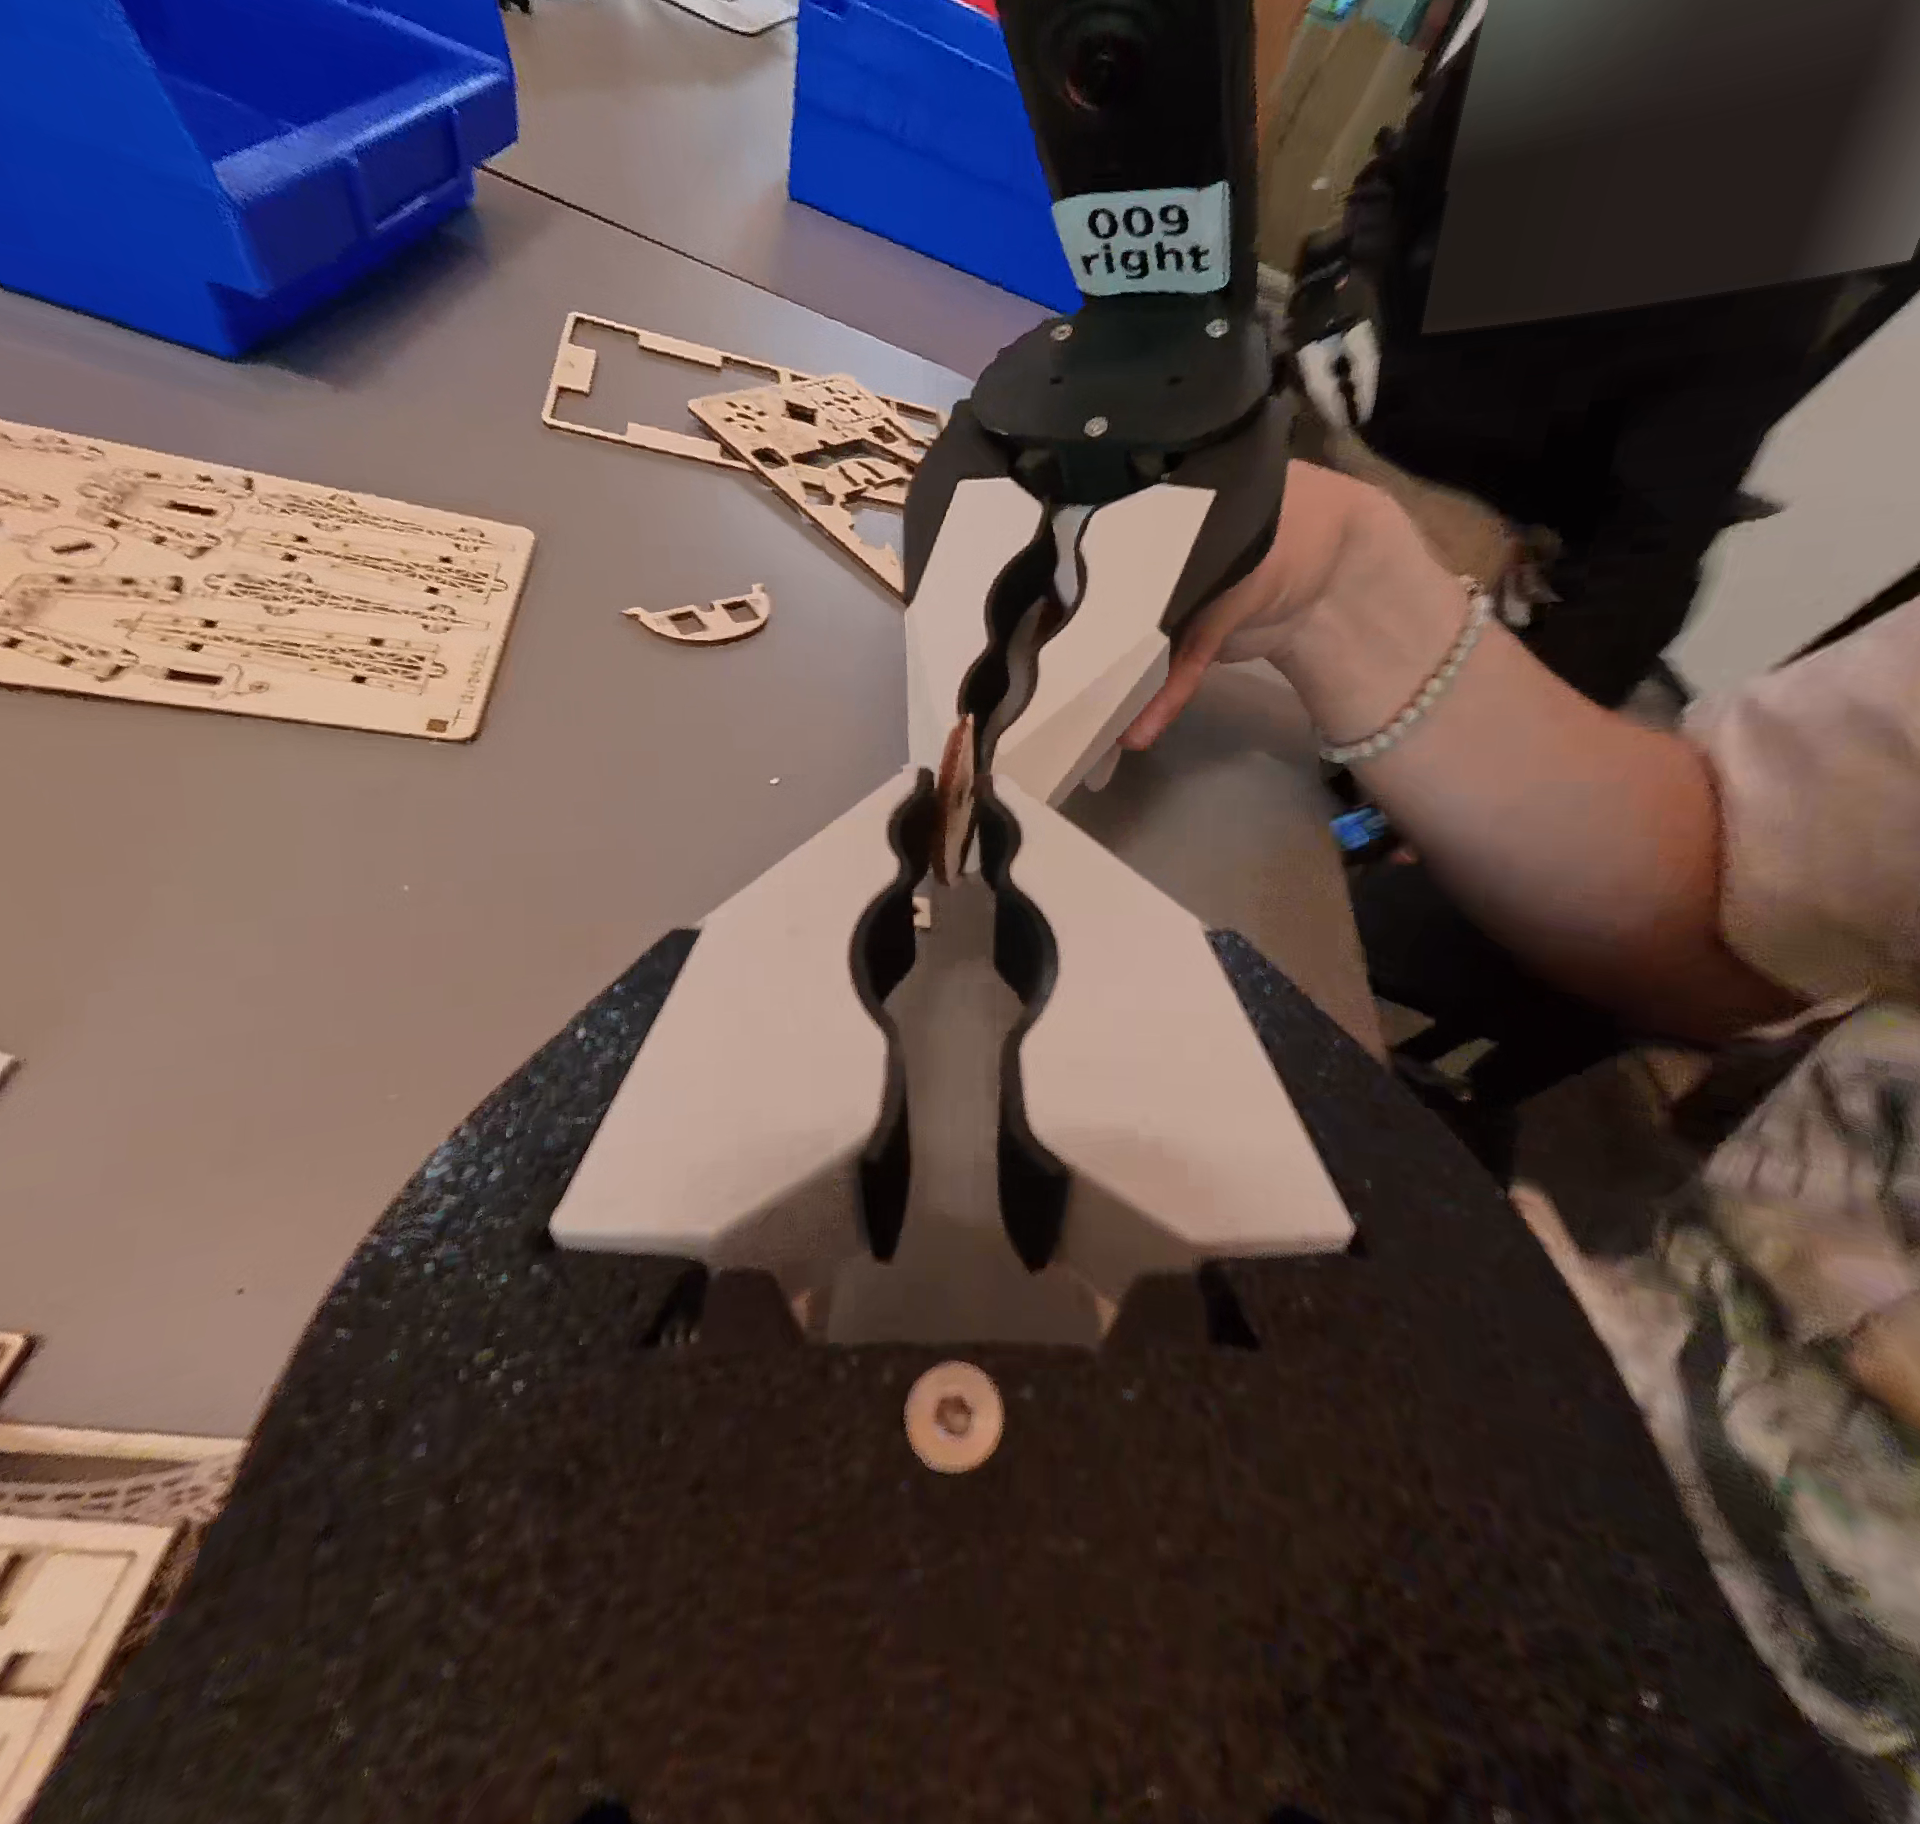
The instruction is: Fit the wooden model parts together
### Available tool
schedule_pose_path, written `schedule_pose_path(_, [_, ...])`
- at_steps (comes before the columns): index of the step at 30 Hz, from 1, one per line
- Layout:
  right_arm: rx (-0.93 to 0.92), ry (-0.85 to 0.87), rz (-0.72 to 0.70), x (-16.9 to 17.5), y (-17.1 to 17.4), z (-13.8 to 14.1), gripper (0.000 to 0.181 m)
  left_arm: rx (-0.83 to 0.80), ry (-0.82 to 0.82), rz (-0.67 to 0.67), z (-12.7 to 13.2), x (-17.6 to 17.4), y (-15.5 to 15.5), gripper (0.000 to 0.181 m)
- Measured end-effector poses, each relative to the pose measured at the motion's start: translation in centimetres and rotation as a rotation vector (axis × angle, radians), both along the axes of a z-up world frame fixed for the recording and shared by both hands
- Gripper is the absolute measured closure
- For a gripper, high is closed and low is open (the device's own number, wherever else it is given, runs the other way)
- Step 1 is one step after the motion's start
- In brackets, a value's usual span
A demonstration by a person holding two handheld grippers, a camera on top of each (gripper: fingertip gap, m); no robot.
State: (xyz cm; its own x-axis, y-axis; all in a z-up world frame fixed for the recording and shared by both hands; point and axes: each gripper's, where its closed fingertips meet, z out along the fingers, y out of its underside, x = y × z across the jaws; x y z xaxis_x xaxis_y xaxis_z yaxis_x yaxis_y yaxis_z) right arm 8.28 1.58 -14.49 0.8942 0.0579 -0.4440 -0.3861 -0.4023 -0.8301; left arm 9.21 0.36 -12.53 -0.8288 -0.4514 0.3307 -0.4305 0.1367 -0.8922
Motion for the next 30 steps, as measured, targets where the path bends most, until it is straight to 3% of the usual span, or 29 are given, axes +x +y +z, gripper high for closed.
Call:
schedule_pose_path(3, [0.023,0.027,-0.05,0.3,1.1,0.3,0.18,0.014,0.052,-0.057,0.2,0.1,1.2,0.175])
schedule_pose_path(10, [0.094,0.046,-0.148,-0.1,4.8,1.6,0.18,0.131,-0.002,-0.074,1.3,-0.2,4.5,0.177])
schedule_pose_path(21, [0.068,0.016,-0.183,-3.1,6.9,1.0,0.18,0.19,-0.113,-0.053,0.7,-3.2,6.7,0.176])
schedule_pose_path(26, [0.049,0.021,-0.186,-3.3,6.9,0.7,0.18,0.139,-0.095,-0.117,0.5,-3.9,6.6,0.164])
schedule_pose_path(30, [0.039,0.02,-0.169,-3.2,6.8,0.6,0.18,0.139,-0.108,-0.069,0.3,-3.2,6.8,0.177])
